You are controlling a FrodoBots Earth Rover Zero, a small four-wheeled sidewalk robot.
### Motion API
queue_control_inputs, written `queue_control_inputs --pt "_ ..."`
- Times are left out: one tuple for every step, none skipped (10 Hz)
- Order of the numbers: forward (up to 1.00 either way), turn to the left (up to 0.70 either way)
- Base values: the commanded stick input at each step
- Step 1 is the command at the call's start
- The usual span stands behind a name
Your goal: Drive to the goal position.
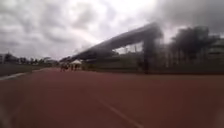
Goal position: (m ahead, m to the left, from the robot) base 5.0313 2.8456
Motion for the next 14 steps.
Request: queue_control_inputs --pt "0.7 0.0" --pt "0.7 0.0" --pt "0.7 0.0" --pt "0.7 0.0" --pt "0.7 0.0" --pt "0.7 0.0" --pt "0.7 0.0" --pt "0.7 0.0" --pt "0.7 0.0" --pt "0.7 -0.1" --pt "0.7 -0.24" --pt "0.7 -0.35" --pt "0.7 -0.35" --pt "0.7 -0.35"
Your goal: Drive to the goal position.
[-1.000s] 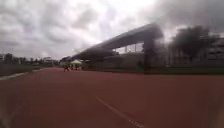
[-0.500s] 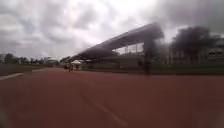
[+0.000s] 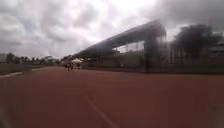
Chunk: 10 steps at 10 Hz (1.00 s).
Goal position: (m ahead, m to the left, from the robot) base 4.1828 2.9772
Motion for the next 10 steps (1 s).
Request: queue_control_inputs --pt "0.7 -0.35" --pt "0.7 -0.35" --pt "0.7 -0.35" --pt "0.7 -0.35" --pt "0.7 -0.35" --pt "0.7 -0.35" --pt "0.7 -0.35" --pt "0.7 -0.35" --pt "0.7 0.0" --pt "0.7 0.0"
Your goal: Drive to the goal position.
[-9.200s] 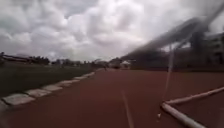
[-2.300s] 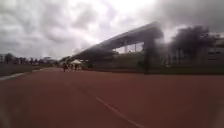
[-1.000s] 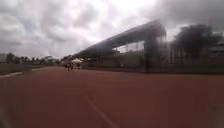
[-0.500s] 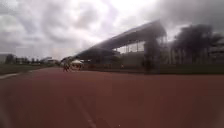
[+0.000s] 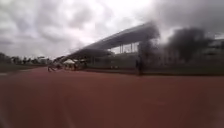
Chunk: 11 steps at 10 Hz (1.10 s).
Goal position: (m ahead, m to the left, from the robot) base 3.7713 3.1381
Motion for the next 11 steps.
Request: queue_control_inputs --pt "0.7 0.0" --pt "0.7 0.0" --pt "0.7 0.0" --pt "0.7 0.0" --pt "0.7 0.0" --pt "0.7 0.22" --pt "0.7 0.28" --pt "0.7 0.35" --pt "0.7 0.35" --pt "0.7 0.35" --pt "0.7 0.35"
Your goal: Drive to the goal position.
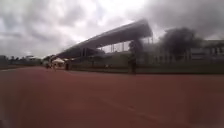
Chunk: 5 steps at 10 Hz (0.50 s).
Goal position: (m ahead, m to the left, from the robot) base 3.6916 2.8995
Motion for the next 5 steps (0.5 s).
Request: queue_control_inputs --pt "0.7 0.35" --pt "0.7 0.35" --pt "0.7 0.35" --pt "0.7 0.35" --pt "0.7 0.35"
